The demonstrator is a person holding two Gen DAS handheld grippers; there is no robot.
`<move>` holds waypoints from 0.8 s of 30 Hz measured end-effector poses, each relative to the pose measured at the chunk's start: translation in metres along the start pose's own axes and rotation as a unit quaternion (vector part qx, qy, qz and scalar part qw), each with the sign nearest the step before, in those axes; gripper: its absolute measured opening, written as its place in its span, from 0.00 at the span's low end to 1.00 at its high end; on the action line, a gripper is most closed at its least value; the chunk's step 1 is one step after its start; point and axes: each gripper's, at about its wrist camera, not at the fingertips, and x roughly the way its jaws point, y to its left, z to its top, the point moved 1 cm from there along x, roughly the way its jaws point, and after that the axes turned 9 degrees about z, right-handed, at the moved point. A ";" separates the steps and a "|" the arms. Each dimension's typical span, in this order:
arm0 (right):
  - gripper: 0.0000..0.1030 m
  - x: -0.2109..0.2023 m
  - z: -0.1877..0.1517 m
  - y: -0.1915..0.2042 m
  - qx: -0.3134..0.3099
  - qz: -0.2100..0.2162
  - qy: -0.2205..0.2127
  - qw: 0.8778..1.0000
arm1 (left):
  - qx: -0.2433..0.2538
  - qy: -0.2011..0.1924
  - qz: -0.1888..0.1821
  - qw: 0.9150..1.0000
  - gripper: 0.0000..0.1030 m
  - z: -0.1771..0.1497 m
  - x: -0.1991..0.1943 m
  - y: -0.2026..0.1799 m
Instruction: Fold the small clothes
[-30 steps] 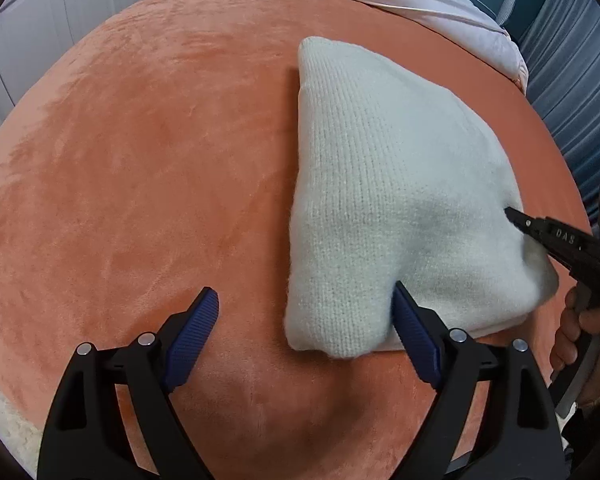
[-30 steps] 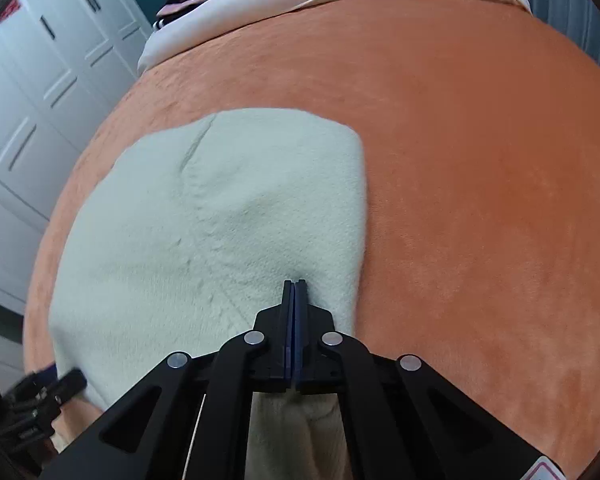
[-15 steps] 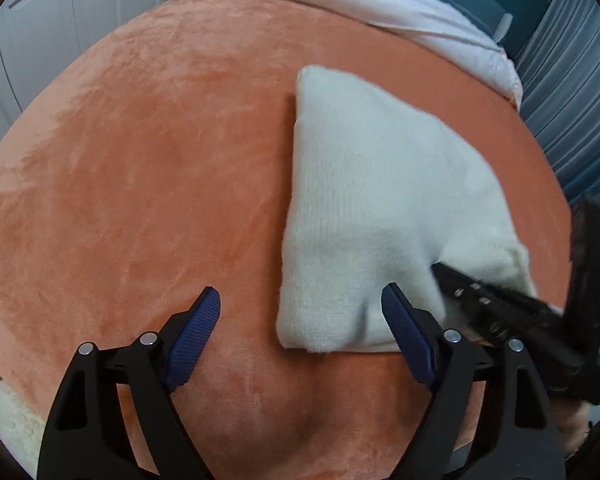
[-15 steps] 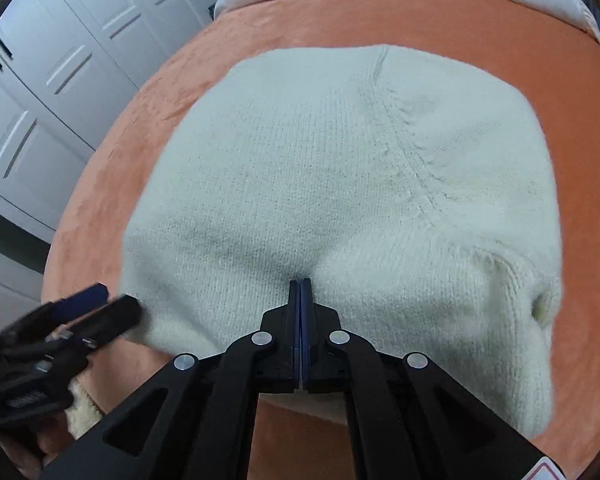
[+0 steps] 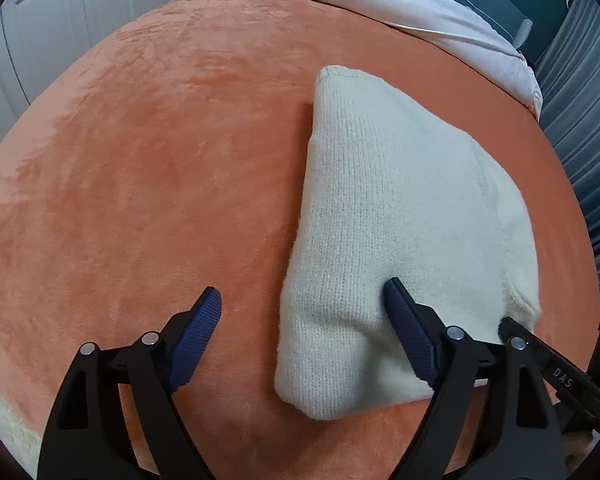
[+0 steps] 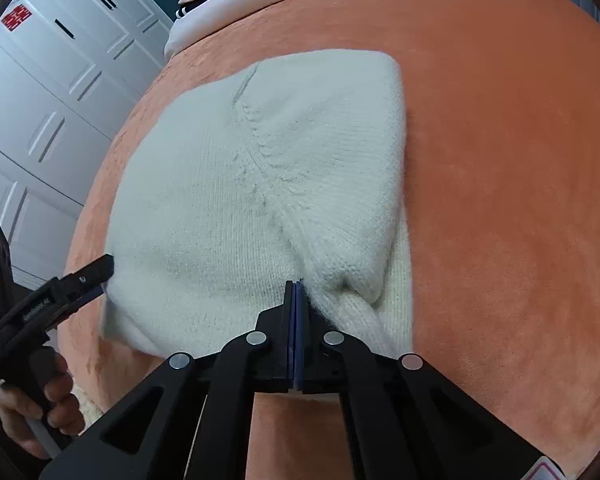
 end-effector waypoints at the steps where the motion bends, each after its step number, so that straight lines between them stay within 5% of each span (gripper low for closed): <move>1: 0.00 -0.002 0.002 0.001 0.007 -0.001 0.002 1.000 | -0.004 0.002 0.000 1.000 0.79 0.001 -0.001 0.000; 9: 0.17 -0.043 -0.016 0.048 -0.073 -0.066 -0.073 0.992 | 0.030 -0.040 0.015 0.999 0.77 -0.014 -0.045 -0.015; 16: 0.49 -0.064 -0.062 0.033 -0.061 -0.101 -0.112 0.987 | 0.067 -0.051 0.026 0.996 0.82 -0.055 -0.055 -0.036; 24: 0.67 -0.061 -0.098 0.023 -0.068 -0.134 -0.140 0.979 | 0.096 -0.064 0.061 0.991 0.84 -0.097 -0.051 -0.051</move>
